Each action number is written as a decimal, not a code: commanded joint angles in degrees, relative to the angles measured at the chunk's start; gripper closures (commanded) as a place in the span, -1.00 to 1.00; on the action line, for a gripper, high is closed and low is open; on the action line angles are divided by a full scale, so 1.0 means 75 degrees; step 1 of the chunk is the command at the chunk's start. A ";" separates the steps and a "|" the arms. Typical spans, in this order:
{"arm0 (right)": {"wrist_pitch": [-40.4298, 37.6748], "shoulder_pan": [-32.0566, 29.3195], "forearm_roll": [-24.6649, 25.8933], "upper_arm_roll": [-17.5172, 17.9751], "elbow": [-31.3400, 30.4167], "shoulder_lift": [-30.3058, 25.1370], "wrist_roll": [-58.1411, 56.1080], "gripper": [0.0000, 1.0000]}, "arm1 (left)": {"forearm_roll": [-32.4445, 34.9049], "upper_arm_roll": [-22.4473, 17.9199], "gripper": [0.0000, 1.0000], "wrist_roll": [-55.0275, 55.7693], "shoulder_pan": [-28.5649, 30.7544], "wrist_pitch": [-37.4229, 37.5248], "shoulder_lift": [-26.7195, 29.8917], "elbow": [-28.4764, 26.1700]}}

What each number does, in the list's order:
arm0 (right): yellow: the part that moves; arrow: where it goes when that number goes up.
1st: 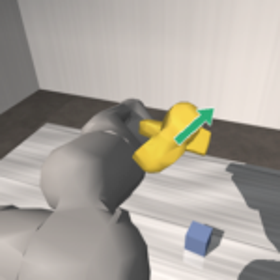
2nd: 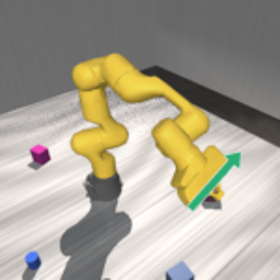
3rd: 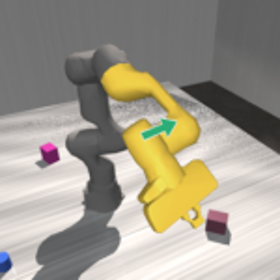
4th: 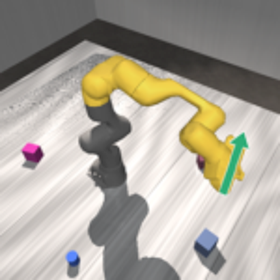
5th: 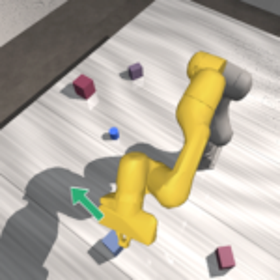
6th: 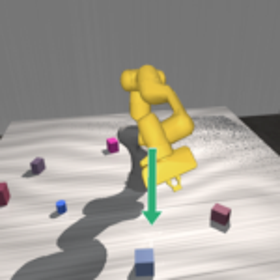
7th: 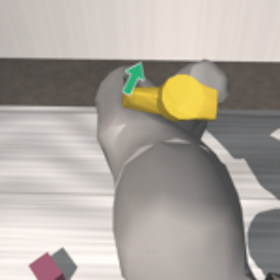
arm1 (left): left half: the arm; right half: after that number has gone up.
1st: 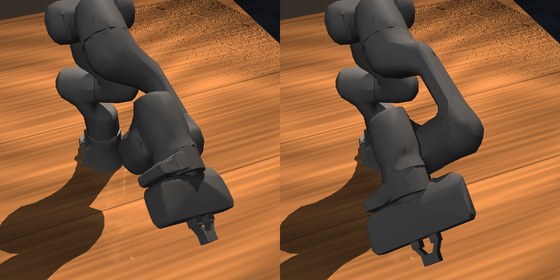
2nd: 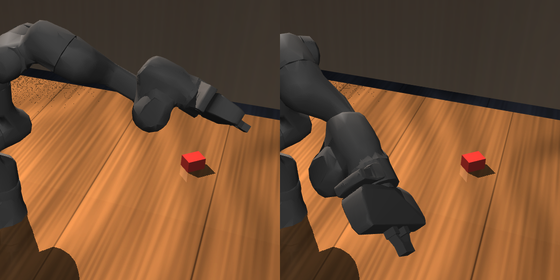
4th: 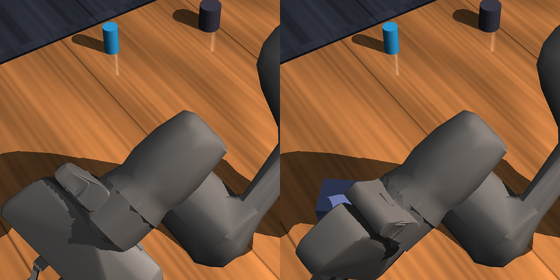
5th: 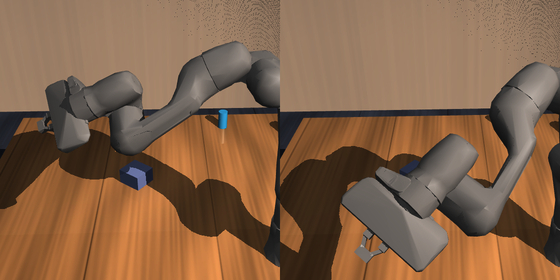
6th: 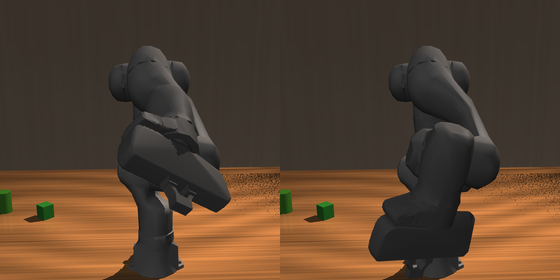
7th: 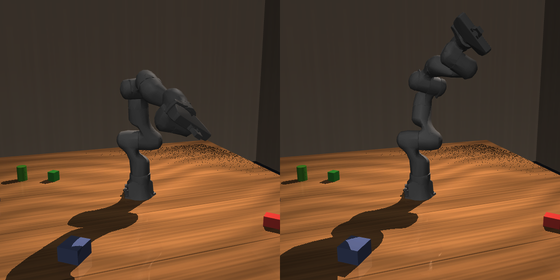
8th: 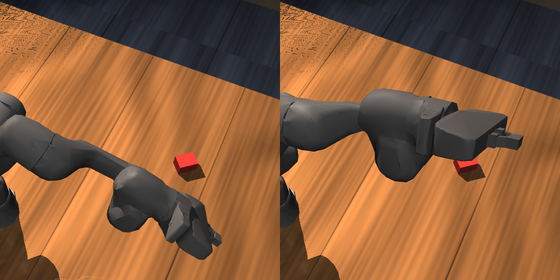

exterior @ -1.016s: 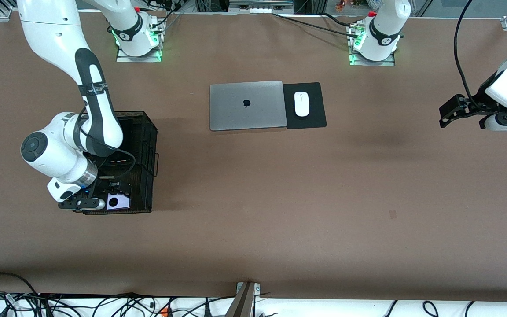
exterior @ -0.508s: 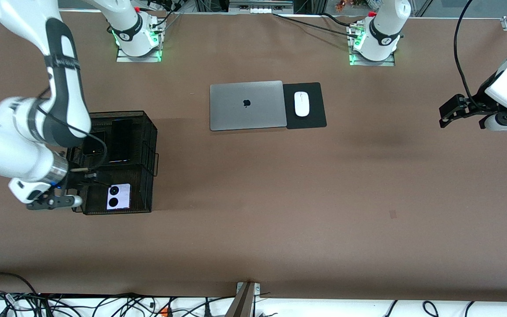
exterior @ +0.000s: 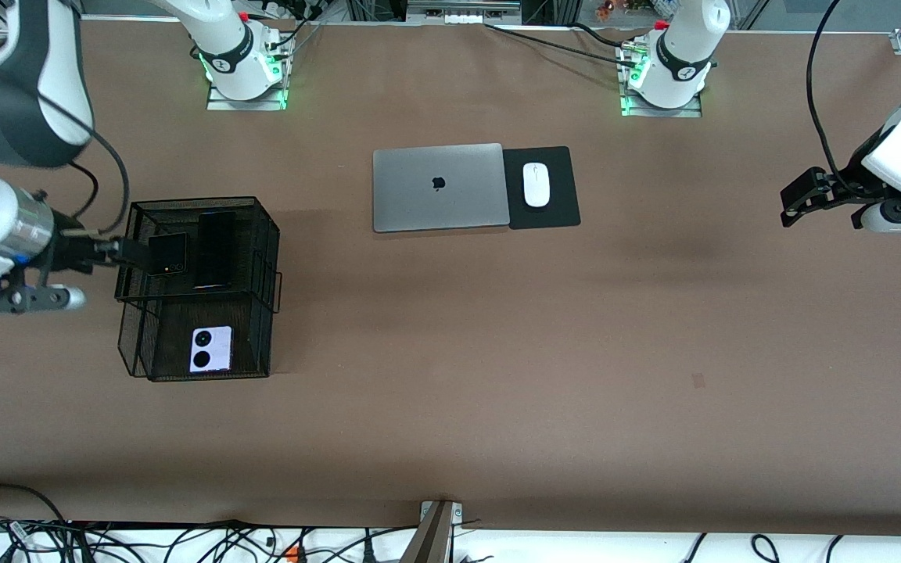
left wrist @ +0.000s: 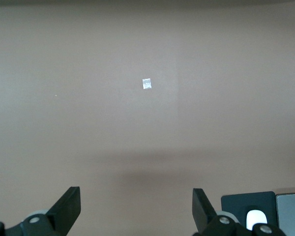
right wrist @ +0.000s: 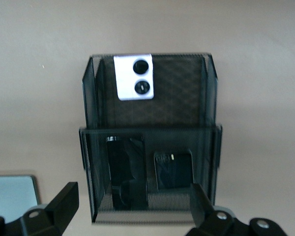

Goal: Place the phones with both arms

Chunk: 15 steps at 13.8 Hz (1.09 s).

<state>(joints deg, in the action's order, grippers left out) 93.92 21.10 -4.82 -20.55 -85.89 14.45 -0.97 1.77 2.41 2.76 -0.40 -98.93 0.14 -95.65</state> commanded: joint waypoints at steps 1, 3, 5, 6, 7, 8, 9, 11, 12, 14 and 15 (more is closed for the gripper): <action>-0.0042 -0.0982 0.0769 0.1330 -0.1003 -0.1139 0.0596 -1.00 | 0.0115 0.0043 -1.00 -0.0075 0.0018 0.0183 -0.0101 0.0238; -0.0135 -0.1405 0.0818 0.1509 -0.1250 -0.1492 0.0657 -1.00 | 0.0115 0.0043 -1.00 -0.0075 0.0018 0.0206 -0.0101 0.0250; -0.0322 -0.2210 0.0818 0.2080 -0.1251 -0.1610 0.0657 -1.00 | 0.0115 0.0043 -1.00 -0.0075 0.0018 0.0206 -0.0101 0.0250; -0.0335 -0.2726 0.0818 0.2513 -0.1251 -0.1622 0.0610 -1.00 | 0.0115 0.0043 -1.00 -0.0075 0.0018 0.0206 -0.0101 0.0250; -0.0335 -0.3149 0.0818 0.2889 -0.1251 -0.1634 0.0575 -1.00 | 0.0115 0.0043 -1.00 -0.0075 0.0018 0.0206 -0.0101 0.0250; -0.0335 -0.3397 0.0818 0.3113 -0.1240 -0.1634 0.0575 -1.00 | 0.0115 0.0043 -1.00 -0.0075 0.0018 0.0206 -0.0113 0.0250; -0.0370 -0.3457 0.0818 0.3150 -0.1239 -0.1634 0.0563 -1.00 | 0.0115 0.0043 -1.00 -0.0075 0.0018 0.0206 -0.0101 0.0250; -0.0661 -0.3458 0.0818 0.3104 -0.1135 -0.1610 0.0493 -1.00 | 0.0115 0.0043 -1.00 -0.0075 0.0018 0.0206 -0.0101 0.0250; -0.0686 -0.3446 0.0830 0.3092 -0.1134 -0.1610 0.0353 -1.00 | 0.0115 0.0043 -1.00 -0.0075 0.0018 0.0206 -0.0101 0.0250; -0.0687 -0.3446 0.0853 0.3092 -0.1111 -0.1610 0.0293 -1.00 | 0.0115 0.0043 -1.00 -0.0075 0.0018 0.0206 -0.0101 0.0250; -0.0698 -0.3446 0.0958 0.3103 -0.1052 -0.1610 0.0270 -1.00 | 0.0115 0.0043 -1.00 -0.0075 0.0018 0.0206 -0.0101 0.0250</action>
<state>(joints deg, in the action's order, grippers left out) 89.66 -3.56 0.82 1.47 -93.92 3.42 2.11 1.77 2.41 2.76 -0.40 -98.75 0.14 -95.63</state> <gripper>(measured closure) 0.000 0.000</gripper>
